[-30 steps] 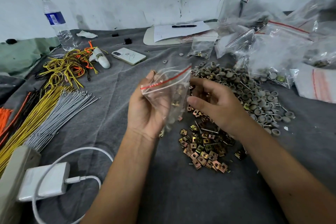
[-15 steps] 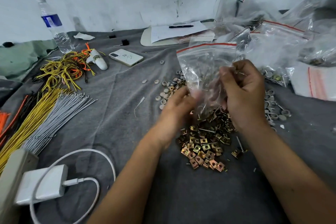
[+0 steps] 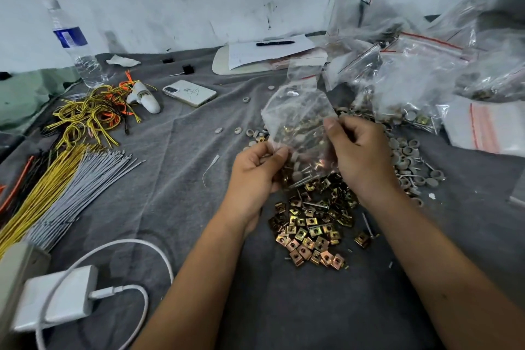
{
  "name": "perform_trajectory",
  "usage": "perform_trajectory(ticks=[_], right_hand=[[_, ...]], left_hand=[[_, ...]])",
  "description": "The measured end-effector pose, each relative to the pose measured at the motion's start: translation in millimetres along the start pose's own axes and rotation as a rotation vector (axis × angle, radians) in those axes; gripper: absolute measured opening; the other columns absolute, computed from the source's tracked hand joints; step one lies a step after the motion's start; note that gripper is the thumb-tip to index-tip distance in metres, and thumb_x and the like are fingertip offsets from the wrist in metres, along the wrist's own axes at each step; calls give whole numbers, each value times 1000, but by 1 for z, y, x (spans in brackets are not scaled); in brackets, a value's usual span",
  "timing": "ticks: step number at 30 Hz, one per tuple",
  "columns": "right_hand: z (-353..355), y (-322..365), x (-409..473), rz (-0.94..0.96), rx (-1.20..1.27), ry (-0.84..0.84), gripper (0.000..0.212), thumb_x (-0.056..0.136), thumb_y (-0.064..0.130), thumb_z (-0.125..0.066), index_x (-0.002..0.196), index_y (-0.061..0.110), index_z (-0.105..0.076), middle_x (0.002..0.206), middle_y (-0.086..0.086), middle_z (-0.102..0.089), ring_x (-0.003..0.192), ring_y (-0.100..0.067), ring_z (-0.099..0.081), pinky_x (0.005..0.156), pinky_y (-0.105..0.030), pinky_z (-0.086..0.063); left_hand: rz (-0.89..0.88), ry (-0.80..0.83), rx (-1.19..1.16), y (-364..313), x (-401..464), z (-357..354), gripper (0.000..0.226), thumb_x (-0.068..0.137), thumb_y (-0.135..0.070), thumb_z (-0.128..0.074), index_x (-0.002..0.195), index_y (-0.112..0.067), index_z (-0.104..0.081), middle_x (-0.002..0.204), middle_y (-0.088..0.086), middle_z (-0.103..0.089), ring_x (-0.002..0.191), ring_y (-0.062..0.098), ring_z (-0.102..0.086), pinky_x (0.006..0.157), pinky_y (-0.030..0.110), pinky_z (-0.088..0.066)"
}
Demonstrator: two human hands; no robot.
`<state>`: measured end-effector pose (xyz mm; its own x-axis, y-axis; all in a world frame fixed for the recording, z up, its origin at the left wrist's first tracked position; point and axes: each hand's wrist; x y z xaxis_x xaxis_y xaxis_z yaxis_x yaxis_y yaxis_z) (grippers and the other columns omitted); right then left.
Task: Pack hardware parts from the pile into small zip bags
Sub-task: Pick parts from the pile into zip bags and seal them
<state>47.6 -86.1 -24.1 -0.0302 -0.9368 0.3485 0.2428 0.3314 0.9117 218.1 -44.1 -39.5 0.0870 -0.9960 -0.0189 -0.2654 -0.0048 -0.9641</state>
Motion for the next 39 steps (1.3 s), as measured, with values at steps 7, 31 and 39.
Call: perform_trajectory(ticks=[7,31,39], right_hand=[[1,3,-2,85,-181,-65,22,105,31,-56,88,23,-66,60,10,-55,48,0,-51,44,-12,-32],[22,12,9,-212,595,55,19,99,18,-65,84,19,-76,78,-1,-70,66,-15,-65,59,-30,-56],[10,14,0,-315,339,136,58,83,74,-48,85,23,-74,85,-4,-79,71,-17,-77,54,-26,-58]], left_hand=[[12,-29,-54,-3,0,3,8,102,-6,-62,104,-1,-68,87,8,-77,70,13,-72,64,23,-61],[81,393,125,-22,-13,18,30,84,-7,-79,112,-3,-68,105,16,-76,94,26,-74,76,33,-64],[19,119,123,-7,-6,7,13,100,-17,-66,100,-5,-71,88,14,-76,65,19,-72,53,27,-58]])
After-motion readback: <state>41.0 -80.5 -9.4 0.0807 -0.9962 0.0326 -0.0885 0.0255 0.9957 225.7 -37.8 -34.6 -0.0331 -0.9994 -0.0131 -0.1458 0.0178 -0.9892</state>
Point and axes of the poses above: each hand's wrist, its own x-axis towards the middle knuckle, its own z-axis out of the back of the hand, y = z × x
